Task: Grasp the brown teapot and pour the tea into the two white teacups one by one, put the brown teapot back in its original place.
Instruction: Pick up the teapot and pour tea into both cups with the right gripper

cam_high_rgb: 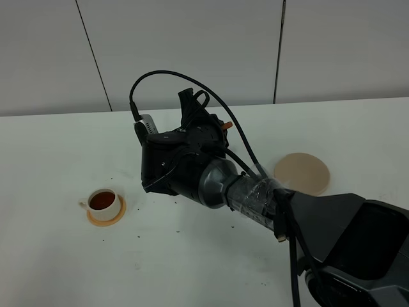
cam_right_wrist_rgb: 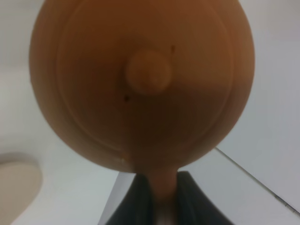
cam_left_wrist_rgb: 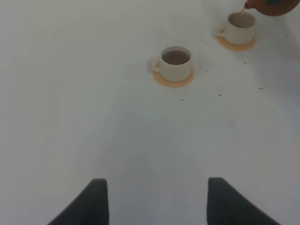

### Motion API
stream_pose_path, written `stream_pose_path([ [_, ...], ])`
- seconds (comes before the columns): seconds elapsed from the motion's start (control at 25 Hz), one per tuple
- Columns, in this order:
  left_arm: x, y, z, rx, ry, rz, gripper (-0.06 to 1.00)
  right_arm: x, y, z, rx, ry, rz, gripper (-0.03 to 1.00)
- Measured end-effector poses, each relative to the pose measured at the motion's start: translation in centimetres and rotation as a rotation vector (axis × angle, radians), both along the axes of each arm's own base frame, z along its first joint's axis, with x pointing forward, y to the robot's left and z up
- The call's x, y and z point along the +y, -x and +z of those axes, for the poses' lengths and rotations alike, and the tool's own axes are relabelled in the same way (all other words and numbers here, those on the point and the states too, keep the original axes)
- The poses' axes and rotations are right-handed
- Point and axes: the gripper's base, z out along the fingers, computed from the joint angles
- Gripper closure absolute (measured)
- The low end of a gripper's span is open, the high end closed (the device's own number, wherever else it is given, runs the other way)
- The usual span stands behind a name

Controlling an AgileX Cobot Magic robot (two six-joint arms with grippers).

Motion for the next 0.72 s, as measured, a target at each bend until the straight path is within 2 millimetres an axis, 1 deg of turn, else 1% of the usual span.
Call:
stream_pose_path([
  [0.4,0.00,0.00,0.00,0.000,0.000,0.000,0.41,-0.65,-0.62,0.00,0.005,0.017,-0.004,0.88],
  [0.72,0.00,0.00,0.00,0.000,0.000,0.000,0.41,-0.59,-0.63,0.00,0.009,0.030,0.012,0.88],
])
